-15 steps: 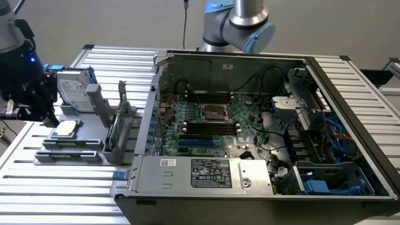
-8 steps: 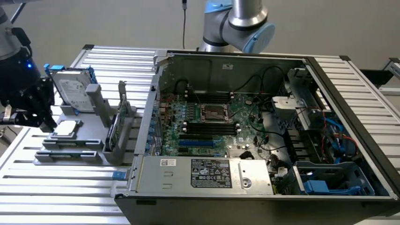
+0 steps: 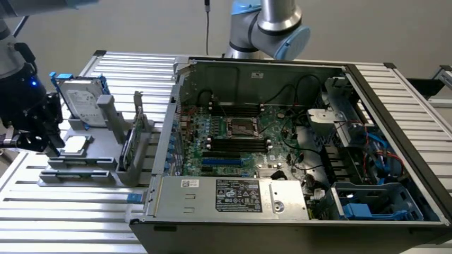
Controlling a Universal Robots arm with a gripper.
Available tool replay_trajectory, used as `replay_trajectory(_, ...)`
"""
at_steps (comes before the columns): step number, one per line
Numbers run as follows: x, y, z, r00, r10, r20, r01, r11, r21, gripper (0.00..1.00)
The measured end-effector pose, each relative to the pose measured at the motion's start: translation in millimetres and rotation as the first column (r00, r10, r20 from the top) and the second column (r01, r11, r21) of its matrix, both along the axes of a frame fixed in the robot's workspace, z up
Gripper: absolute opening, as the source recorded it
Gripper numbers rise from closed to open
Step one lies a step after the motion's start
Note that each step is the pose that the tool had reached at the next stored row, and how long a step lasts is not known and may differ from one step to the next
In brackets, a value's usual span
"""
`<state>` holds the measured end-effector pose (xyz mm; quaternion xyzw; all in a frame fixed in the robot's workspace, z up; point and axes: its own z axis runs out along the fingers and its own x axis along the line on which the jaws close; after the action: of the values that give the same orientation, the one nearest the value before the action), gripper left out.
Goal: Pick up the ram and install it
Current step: 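Pick up the ram and move it above insertion slot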
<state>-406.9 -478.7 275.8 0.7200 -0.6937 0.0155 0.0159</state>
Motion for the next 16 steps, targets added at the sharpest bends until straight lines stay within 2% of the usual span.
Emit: replay_trajectory(16,0.0,-4.0,-29.2,1.0,0.0,0.0,0.0,1.0,0.0001,0.3)
